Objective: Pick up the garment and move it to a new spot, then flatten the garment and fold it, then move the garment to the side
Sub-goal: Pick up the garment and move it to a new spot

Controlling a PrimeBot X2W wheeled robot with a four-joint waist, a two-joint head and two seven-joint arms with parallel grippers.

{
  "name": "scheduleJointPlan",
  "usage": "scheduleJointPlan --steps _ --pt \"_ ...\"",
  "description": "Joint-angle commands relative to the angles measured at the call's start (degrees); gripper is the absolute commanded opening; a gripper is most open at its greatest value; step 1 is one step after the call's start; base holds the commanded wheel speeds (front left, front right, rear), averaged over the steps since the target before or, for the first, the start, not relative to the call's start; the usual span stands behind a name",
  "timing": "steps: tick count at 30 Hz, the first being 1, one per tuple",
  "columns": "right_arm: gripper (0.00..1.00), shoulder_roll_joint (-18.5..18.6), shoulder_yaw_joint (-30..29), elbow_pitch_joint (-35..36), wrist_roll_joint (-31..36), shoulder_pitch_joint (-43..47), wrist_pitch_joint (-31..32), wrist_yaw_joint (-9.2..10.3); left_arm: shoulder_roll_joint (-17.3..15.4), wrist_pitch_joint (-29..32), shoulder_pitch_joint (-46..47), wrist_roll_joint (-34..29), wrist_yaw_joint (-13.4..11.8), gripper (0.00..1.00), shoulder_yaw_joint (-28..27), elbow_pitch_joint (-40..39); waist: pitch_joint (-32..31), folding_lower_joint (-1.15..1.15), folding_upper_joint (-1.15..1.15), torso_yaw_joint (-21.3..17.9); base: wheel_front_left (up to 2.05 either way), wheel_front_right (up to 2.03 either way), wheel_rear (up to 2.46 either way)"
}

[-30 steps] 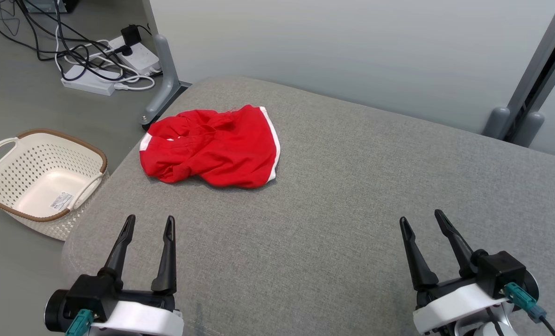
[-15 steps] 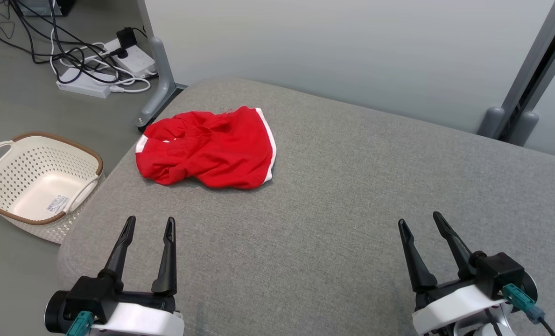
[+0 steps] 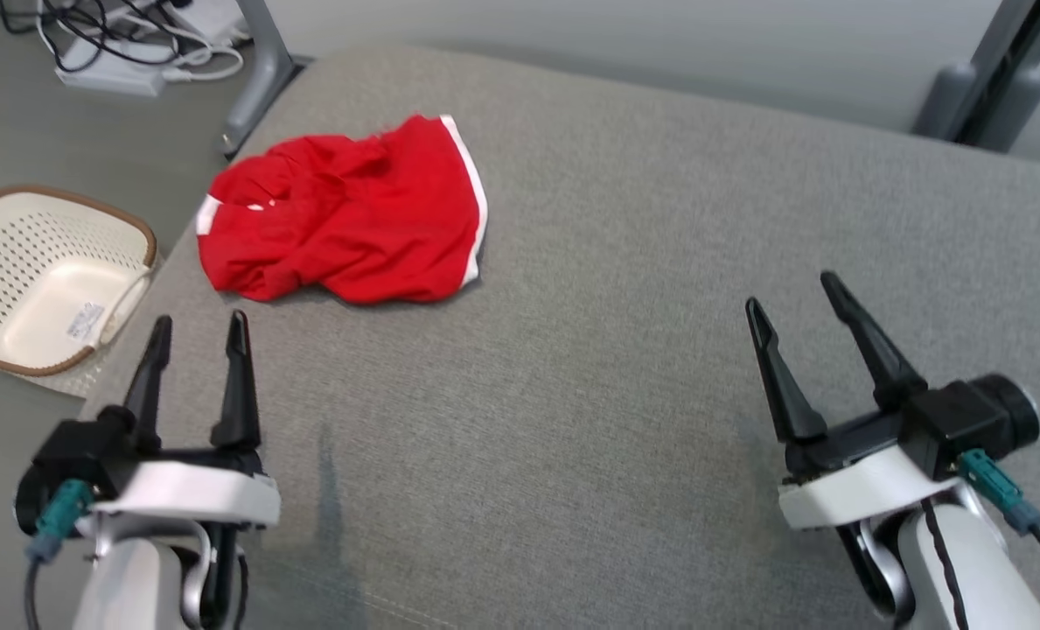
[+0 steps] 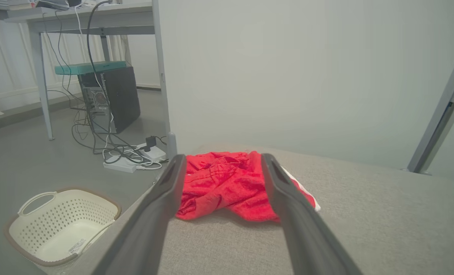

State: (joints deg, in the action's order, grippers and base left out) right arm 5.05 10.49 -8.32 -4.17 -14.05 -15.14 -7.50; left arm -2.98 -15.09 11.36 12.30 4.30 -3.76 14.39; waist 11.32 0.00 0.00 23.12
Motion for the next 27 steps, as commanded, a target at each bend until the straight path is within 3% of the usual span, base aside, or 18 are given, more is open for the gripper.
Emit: scheduleJointPlan --steps 1,6,11,19,27 --pt "1.00 0.87 0.25 0.70 0.82 -1.44 -0.01 0.02 -1.03 -0.05 2.80 -0.67 0.87 1.00 -0.87 1.27 4.90 0.00 0.00 -1.79 0.00 0.00 0.00" --pt "1.00 1.97 1.79 3.55 2.93 -5.18 0.00 0.02 -4.33 -0.05 11.79 -0.47 2.65 1.00 -3.08 8.09 10.85 0.00 0.00 -3.13 0.00 0.00 0.00" --pt "1.00 3.01 2.40 5.38 4.91 -7.14 -0.01 0.02 -7.79 0.10 19.71 1.19 3.10 1.00 -0.92 17.03 14.22 0.00 0.00 -3.81 0.00 0.00 0.00" --pt "1.00 2.92 3.28 8.54 7.01 -9.74 -0.01 0.02 -15.72 10.26 33.62 11.96 3.17 1.00 11.19 31.18 18.45 0.00 0.00 -6.04 0.00 0.00 0.00" --pt "1.00 3.16 4.18 8.82 7.56 -10.42 -0.01 0.02 -18.82 17.04 40.90 20.54 3.19 1.00 20.20 38.36 20.32 0.00 0.00 -7.93 0.00 0.00 0.00"
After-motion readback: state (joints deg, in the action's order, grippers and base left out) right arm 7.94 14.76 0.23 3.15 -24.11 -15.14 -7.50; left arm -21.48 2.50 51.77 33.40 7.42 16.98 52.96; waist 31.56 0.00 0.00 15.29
